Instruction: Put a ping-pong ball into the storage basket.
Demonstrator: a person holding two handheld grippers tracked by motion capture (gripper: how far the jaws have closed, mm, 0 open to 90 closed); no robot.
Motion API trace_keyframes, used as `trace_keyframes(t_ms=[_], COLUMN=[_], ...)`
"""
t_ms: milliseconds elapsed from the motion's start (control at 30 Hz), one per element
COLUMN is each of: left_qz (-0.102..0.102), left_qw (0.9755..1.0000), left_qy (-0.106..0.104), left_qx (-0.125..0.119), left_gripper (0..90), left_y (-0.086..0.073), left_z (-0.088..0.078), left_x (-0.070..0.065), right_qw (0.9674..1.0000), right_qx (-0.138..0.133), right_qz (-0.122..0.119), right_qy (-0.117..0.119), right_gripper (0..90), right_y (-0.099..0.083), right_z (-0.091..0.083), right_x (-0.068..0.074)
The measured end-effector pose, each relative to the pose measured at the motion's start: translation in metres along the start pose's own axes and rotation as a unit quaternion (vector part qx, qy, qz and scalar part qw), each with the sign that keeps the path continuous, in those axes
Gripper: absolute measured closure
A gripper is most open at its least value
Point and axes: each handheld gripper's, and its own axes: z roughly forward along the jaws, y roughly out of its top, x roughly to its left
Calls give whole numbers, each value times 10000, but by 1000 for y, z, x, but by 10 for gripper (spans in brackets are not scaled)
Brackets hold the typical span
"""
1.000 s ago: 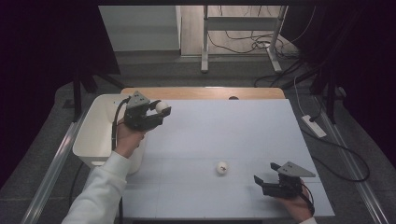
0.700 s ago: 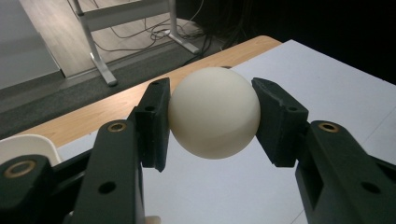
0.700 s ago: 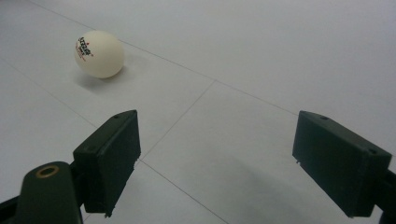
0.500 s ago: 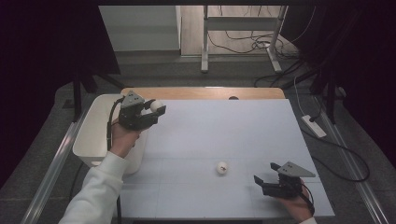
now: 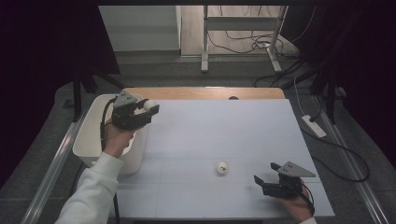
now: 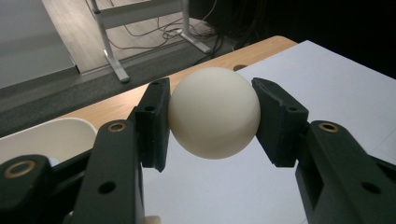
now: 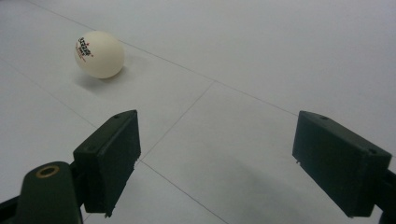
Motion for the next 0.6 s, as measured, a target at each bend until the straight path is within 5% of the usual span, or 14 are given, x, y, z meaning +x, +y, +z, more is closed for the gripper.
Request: trace_keyframes(t_ms=[600], left_qz=[-152], left_qw=[9997], left_qy=[196], left_qx=[50], left_gripper=[500], left_y=[-4], left_z=[-3], left_x=[16], right_qw=[10000], right_qx=[1], right_qz=[2], right_qy=[3], right_gripper=[150], right_y=[0], right_z=[0], right_x=[0])
